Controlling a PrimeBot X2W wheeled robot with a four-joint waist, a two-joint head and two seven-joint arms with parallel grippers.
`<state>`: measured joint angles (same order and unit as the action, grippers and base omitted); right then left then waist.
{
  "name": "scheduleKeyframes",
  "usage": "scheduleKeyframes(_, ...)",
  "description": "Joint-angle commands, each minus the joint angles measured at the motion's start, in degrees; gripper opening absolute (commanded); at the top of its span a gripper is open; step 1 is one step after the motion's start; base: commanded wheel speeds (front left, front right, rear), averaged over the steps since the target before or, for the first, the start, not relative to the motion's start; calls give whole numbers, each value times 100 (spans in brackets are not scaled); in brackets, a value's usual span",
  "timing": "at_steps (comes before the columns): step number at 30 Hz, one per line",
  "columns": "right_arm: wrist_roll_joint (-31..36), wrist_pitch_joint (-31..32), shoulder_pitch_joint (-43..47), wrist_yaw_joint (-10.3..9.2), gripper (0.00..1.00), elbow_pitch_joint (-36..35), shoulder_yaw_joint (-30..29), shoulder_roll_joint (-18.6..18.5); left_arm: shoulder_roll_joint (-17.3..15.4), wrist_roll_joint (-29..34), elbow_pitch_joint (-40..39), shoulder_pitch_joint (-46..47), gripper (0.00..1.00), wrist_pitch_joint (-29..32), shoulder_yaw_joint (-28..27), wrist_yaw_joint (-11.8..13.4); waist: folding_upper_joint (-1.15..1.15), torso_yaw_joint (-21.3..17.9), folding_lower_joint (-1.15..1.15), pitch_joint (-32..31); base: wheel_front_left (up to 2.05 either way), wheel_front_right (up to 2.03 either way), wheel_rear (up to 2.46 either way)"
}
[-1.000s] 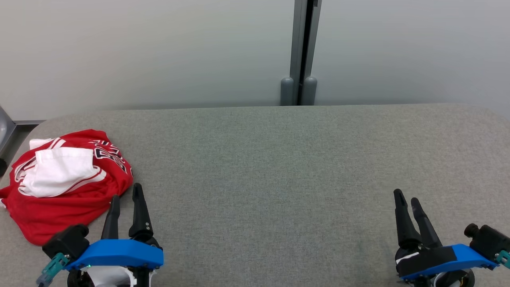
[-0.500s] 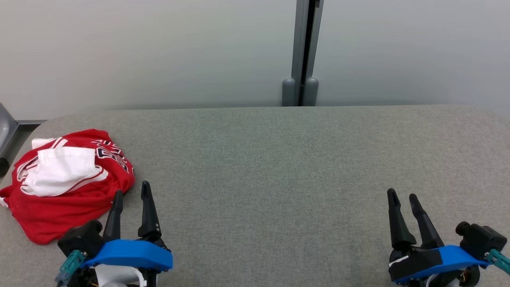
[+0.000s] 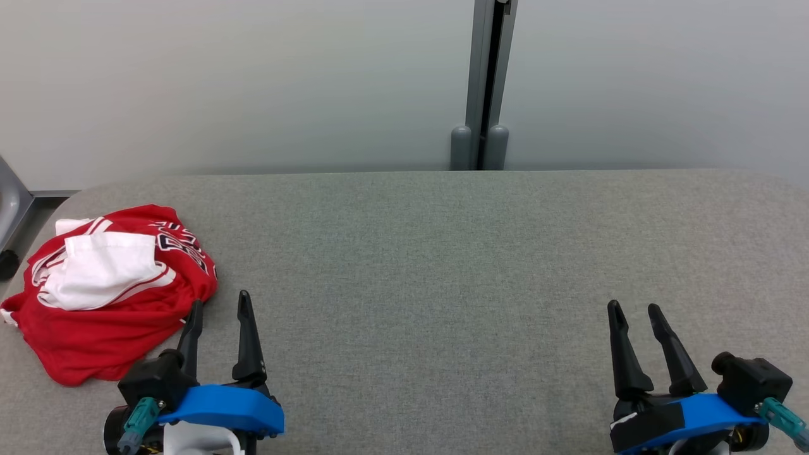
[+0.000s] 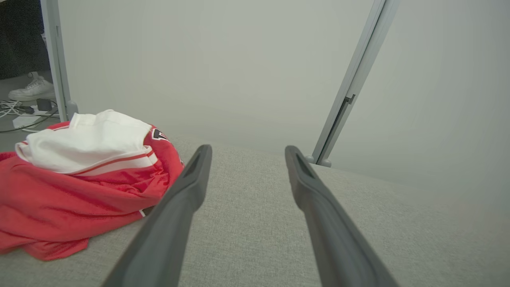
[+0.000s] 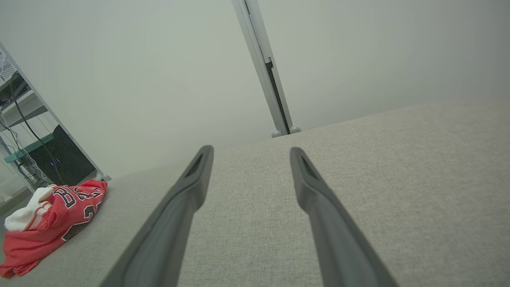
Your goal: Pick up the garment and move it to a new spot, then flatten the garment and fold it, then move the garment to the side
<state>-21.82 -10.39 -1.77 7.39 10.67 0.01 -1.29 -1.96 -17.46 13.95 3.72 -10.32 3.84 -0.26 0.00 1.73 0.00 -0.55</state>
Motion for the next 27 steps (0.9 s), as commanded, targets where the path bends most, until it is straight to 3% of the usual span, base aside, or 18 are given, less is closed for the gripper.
scheduleKeyframes(1, 156, -53, 53, 11, 100, -54, 24, -50, -50, 140, -3, 110, 100, -59, 17, 37, 0, 5, 0, -2, 0, 0, 0)
scheduleKeyframes(27, 1538, -397, 149, 15, 100, 50, -177, -74, -130, 1207, 336, 133, 100, -406, 177, 300, 0, 72, 0, -10, 0, 0, 0)
